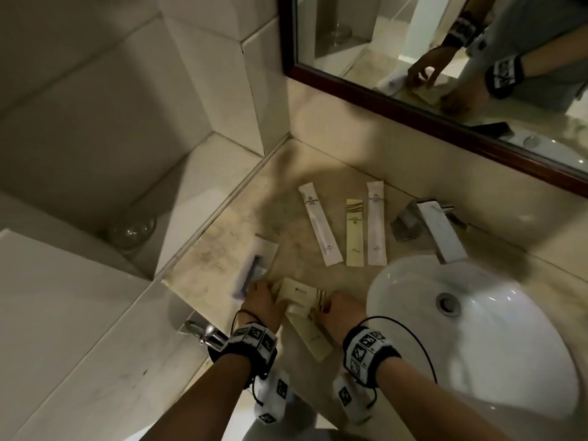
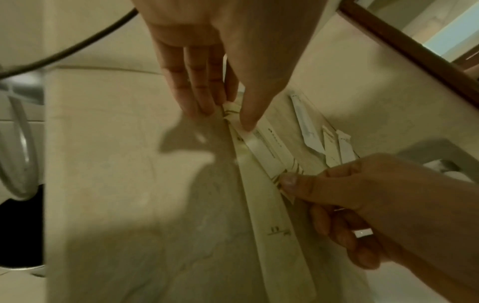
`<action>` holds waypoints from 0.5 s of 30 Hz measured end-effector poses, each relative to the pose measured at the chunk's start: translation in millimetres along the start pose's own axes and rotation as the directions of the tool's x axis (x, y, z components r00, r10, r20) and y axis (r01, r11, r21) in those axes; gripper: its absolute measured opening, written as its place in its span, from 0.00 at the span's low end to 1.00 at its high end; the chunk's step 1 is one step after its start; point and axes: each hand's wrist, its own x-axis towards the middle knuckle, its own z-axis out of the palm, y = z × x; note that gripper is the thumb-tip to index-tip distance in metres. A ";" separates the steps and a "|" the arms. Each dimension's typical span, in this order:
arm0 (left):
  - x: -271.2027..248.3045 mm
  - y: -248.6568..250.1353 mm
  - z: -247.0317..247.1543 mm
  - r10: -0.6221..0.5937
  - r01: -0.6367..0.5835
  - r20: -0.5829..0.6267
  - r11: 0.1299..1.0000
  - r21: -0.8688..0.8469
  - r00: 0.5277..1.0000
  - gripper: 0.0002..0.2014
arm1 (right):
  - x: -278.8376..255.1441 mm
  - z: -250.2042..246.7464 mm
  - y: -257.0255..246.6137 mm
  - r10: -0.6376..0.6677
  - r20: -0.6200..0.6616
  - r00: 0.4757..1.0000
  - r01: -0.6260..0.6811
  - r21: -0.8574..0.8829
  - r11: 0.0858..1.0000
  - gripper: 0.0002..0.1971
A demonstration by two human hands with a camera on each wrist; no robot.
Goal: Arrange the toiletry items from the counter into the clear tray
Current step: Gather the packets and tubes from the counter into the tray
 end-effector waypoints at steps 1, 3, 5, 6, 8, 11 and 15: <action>1.8 0.9 1.2 -0.003 0.003 -0.001 1.000 -0.012 1.000 0.29 | 0.8 -1.0 -0.6 0.000 -0.002 1.000 0.000 -0.012 1.000 0.13; 7.5 2.4 3.1 0.001 -0.001 -0.004 0.999 -0.051 1.000 0.30 | 5.1 -0.9 -0.2 0.002 -0.012 1.000 -0.002 -0.010 1.000 0.16; 11.3 4.1 4.3 0.021 -0.020 0.017 0.997 -0.077 1.000 0.31 | 11.3 2.7 1.1 0.015 -0.002 1.000 -0.015 0.016 1.000 0.17; 11.6 5.2 5.6 0.041 -0.039 0.024 0.996 -0.075 0.999 0.31 | 13.8 4.2 1.8 0.019 -0.002 1.000 -0.019 0.018 1.000 0.16; 11.5 8.5 6.0 0.051 -0.049 0.020 0.995 -0.091 0.998 0.30 | 16.9 5.9 3.7 0.024 0.005 1.000 -0.024 0.019 1.000 0.16; 11.0 11.3 7.3 0.022 -0.022 -0.003 0.991 -0.134 1.000 0.28 | 17.0 5.3 4.9 0.014 0.008 1.000 -0.015 0.076 0.997 0.17; 8.3 16.4 7.5 0.007 -0.012 -0.058 0.995 -0.101 0.998 0.26 | 16.6 6.5 8.9 0.000 -0.016 1.000 0.002 0.125 0.992 0.12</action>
